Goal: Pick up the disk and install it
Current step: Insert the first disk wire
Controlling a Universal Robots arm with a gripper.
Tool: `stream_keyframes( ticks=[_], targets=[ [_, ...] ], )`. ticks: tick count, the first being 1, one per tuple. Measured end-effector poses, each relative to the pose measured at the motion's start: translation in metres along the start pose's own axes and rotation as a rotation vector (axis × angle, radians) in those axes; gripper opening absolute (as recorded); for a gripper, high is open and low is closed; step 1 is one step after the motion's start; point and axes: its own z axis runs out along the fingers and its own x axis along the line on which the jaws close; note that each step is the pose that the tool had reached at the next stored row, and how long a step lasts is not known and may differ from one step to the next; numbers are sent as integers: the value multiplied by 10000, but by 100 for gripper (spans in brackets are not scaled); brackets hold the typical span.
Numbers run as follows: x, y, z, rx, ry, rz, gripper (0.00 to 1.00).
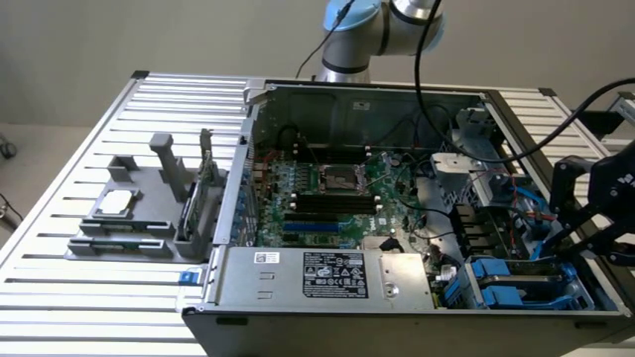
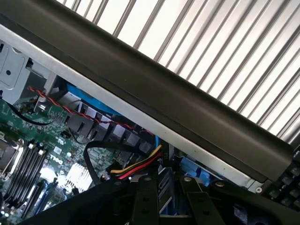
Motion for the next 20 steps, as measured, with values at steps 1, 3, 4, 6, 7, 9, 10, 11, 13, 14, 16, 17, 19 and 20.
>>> stream_keyframes(
  ticks=[1,3,4,6,7,9,10,11,13,14,16,17,19,20],
  targets=[
    [-1,1,0,1,-1,2,24],
    [-3,4,1,2,-1,2,24],
    [-3,6,1,3,-1,2,24],
    [-4,7,2,4,1,2,24],
    [-5,7,2,6,2,2,24],
    [-5,8,2,9,3,2,22],
    [-5,8,2,12,4,1,16],
    [-5,8,3,13,6,2,11],
    [-5,8,2,17,8,2,11],
    [-5,8,2,19,9,2,11],
    [-5,8,1,21,13,2,11],
    [-4,7,-6,23,9,3,11],
    [-1,4,-34,23,10,2,11],
    [2,1,-58,23,12,1,11]
  ],
)
